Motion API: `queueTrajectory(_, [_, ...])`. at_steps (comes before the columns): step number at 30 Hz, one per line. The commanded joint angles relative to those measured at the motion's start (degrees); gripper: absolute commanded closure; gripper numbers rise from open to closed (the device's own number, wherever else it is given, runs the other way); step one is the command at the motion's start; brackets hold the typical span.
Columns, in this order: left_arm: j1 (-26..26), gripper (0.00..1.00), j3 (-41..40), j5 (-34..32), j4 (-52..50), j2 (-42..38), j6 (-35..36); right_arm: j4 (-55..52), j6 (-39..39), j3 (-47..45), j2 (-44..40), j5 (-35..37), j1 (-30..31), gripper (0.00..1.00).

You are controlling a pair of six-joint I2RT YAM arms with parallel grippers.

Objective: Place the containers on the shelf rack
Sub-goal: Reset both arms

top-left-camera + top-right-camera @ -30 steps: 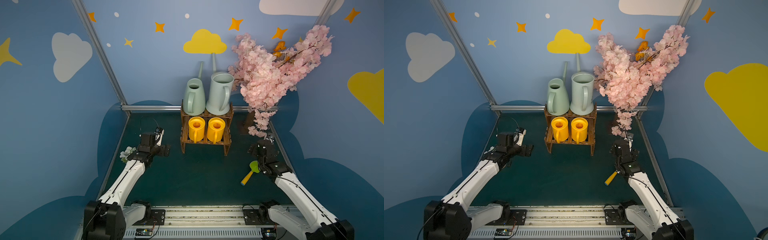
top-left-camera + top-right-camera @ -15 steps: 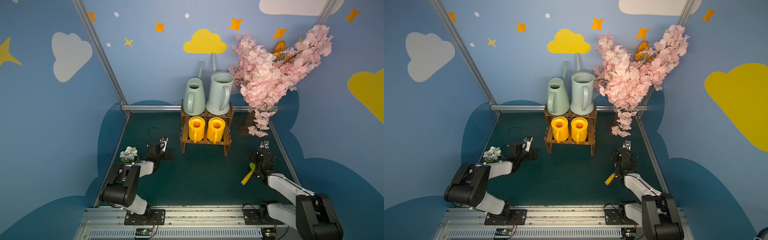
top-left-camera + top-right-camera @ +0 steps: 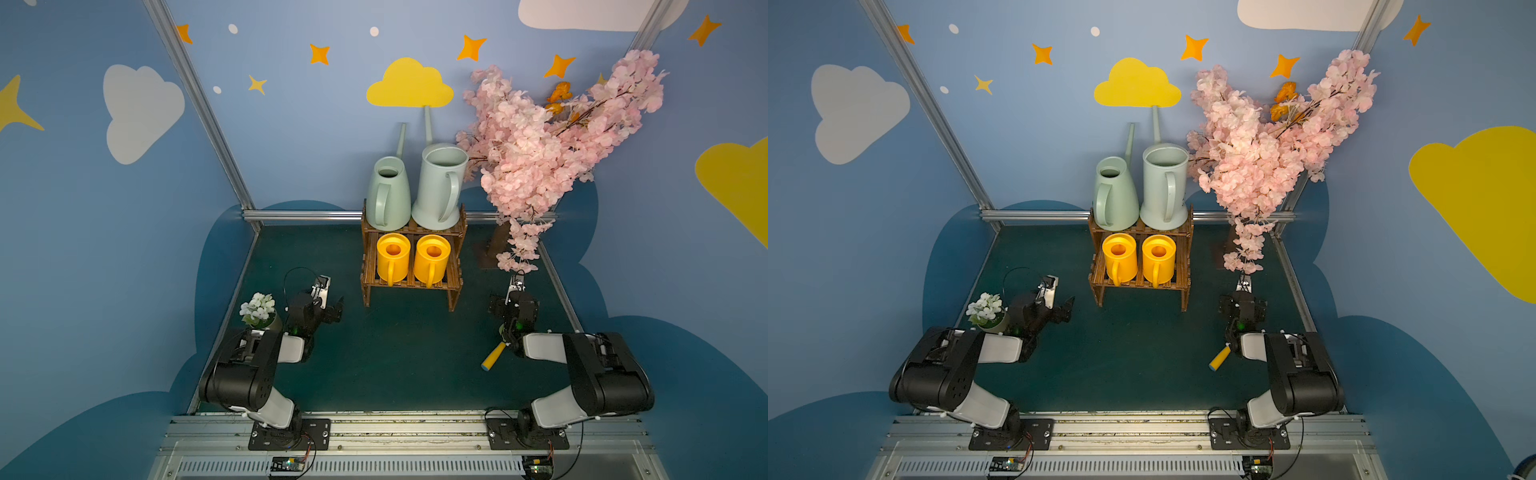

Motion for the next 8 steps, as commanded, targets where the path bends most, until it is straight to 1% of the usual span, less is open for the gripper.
queueTrajectory(1, [0.3,0.00,-0.2,1.2,3.7,0.6,-0.3,5.0,0.5,0.0,-0.7,-3.1,-1.5,0.02])
queueTrajectory(8, [0.3,0.00,-0.3,1.4,3.6,0.6,-0.2,4.4,0.5,0.2,-0.8,-3.9,-1.9,0.02])
